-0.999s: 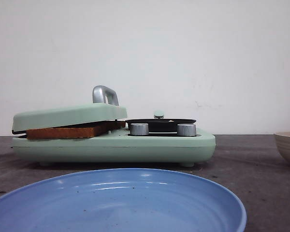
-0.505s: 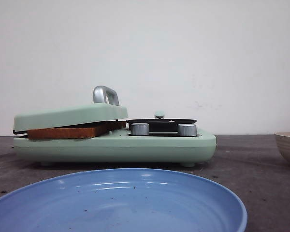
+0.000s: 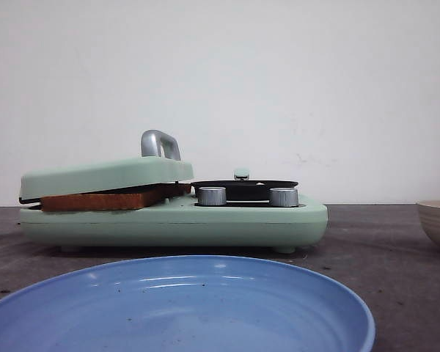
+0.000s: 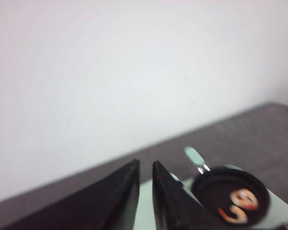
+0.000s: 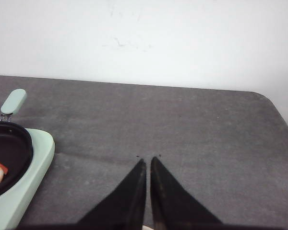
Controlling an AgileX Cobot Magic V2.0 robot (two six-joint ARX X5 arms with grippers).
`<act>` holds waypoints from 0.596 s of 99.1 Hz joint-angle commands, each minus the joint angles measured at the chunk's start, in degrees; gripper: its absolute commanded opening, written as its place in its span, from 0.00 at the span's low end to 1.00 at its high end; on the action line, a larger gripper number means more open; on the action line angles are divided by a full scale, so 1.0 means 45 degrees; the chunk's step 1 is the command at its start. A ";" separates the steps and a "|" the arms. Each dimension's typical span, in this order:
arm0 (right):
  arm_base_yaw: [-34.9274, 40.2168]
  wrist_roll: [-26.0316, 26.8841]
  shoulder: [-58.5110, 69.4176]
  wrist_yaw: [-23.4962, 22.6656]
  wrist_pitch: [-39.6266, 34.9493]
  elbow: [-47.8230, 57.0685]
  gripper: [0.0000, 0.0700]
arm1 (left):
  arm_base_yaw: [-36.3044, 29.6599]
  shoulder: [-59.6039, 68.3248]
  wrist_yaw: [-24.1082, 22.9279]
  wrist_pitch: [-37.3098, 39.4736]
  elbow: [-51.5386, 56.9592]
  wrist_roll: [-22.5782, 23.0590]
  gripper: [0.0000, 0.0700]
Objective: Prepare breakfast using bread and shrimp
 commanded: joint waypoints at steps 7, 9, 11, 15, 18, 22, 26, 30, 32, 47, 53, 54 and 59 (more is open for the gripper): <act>-0.0010 -0.0092 0.0044 0.0015 0.0131 0.0141 0.01 | 0.0554 -0.1841 0.0053 0.1715 -0.2914 -0.0738 0.00; -0.0010 -0.0092 0.0044 0.0015 0.0131 0.0141 0.01 | 0.0656 -0.2113 0.0053 0.1821 -0.3298 -0.0801 0.00; -0.0010 -0.0092 0.0044 0.0015 0.0131 0.0141 0.01 | 0.0763 -0.2361 0.0053 0.1914 -0.3662 -0.0879 0.00; -0.0010 -0.0092 0.0044 0.0015 0.0131 0.0141 0.01 | 0.0971 -0.2803 0.0044 0.2147 -0.4357 -0.1069 0.00; -0.0010 -0.0092 0.0044 0.0010 0.0131 0.0141 0.01 | 0.1137 -0.3094 0.0044 0.2346 -0.4872 -0.1214 0.00; -0.0010 -0.0092 0.0044 0.0015 0.0131 0.0141 0.01 | 0.1355 -0.3463 0.0039 0.2608 -0.5523 -0.1423 0.00; -0.0010 -0.0092 0.0044 0.0015 0.0131 0.0141 0.01 | 0.1569 -0.3793 0.0039 0.2905 -0.6144 -0.1685 0.00; -0.0010 -0.0092 0.0044 0.0010 0.0131 0.0141 0.01 | 0.1763 -0.4070 0.0044 0.3274 -0.6766 -0.1909 0.00; -0.0010 -0.0092 0.0044 0.0015 0.0131 0.0141 0.01 | 0.1846 -0.4206 0.0039 0.3434 -0.7062 -0.2011 0.00; -0.0010 -0.0092 0.0044 0.0015 0.0131 0.0141 0.01 | 0.2283 -0.5153 0.0034 0.4401 -0.8995 -0.2356 0.00; -0.0010 -0.0092 0.0044 0.0010 0.0131 0.0141 0.01 | 0.2390 -0.5576 0.0024 0.4522 -0.9530 -0.2346 0.00; -0.0010 -0.0092 0.0044 0.0010 0.0131 0.0141 0.01 | 0.2409 -0.5654 0.0019 0.4527 -0.9612 -0.2346 0.00; -0.0010 -0.0092 0.0044 0.0010 0.0131 0.0141 0.01 | 0.2492 -0.6047 -0.0053 0.4478 -0.9967 -0.2370 0.00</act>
